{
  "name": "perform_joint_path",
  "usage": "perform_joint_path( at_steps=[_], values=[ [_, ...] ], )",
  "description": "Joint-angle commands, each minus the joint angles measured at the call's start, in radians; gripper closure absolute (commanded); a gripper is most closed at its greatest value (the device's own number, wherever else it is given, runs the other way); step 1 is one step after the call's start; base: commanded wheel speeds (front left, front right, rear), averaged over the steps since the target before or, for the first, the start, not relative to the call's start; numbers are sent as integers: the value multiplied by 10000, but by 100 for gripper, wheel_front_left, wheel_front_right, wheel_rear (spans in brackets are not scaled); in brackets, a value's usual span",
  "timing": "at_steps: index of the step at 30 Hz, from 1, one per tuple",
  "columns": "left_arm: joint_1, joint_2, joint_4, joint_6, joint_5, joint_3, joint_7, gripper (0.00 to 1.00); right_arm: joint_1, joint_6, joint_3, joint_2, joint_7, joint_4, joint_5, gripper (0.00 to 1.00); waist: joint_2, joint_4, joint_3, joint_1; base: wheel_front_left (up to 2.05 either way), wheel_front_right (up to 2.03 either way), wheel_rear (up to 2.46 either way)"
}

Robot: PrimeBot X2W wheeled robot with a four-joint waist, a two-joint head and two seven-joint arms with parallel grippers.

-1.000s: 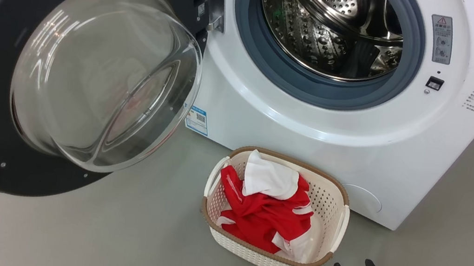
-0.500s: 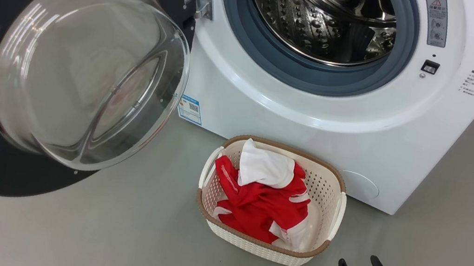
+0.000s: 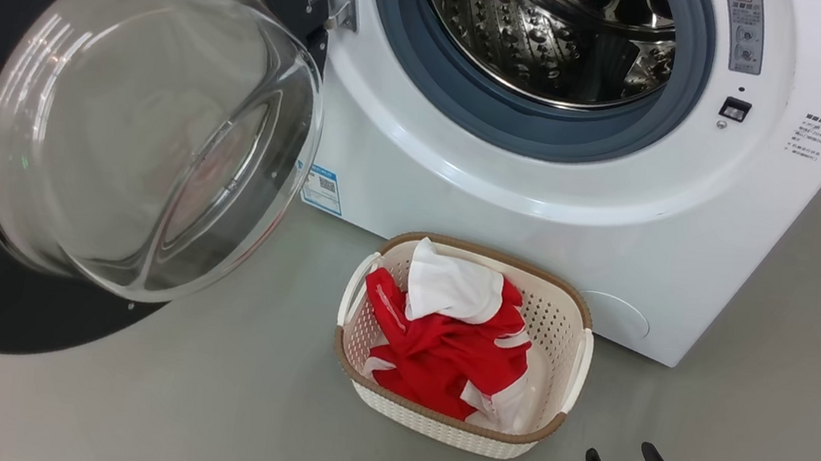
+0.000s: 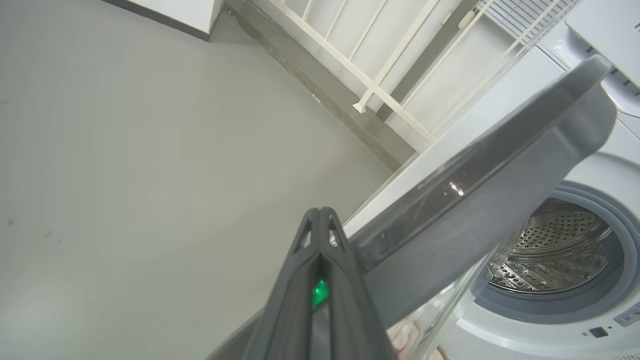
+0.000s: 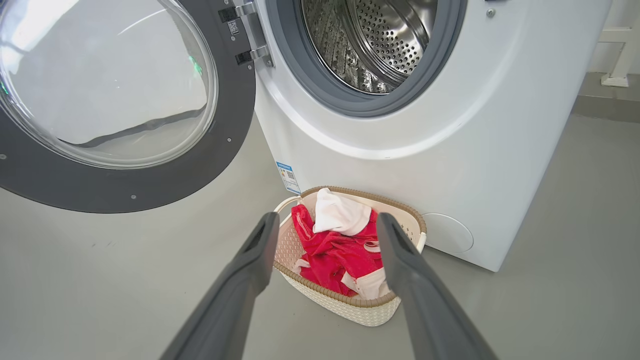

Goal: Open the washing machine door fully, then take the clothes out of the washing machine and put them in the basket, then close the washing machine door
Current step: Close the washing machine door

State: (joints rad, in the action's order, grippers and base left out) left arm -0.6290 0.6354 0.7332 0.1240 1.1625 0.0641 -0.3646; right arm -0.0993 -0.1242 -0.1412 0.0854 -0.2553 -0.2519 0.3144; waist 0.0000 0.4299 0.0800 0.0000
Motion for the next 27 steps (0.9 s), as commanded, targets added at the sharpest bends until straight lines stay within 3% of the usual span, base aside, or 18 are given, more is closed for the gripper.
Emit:
perform_joint_path(
  at_steps=[1,15,27],
  values=[
    [144,626,-446,66,245,8,-234,100,156,-65,-198,75,-65,253,-42,0,0,-12,-61,0,0,0,0],
    [1518,1360,-2897,67,2275,-1339,-1074,100,-43,-65,-41,-22,-65,354,-31,0,0,-179,-565,0,0,0,0],
    [2472,1831,-5508,67,2995,-2345,-832,100,-103,-65,63,-107,-65,420,-137,0,0,-828,-683,0,0,0,0]
  ],
)
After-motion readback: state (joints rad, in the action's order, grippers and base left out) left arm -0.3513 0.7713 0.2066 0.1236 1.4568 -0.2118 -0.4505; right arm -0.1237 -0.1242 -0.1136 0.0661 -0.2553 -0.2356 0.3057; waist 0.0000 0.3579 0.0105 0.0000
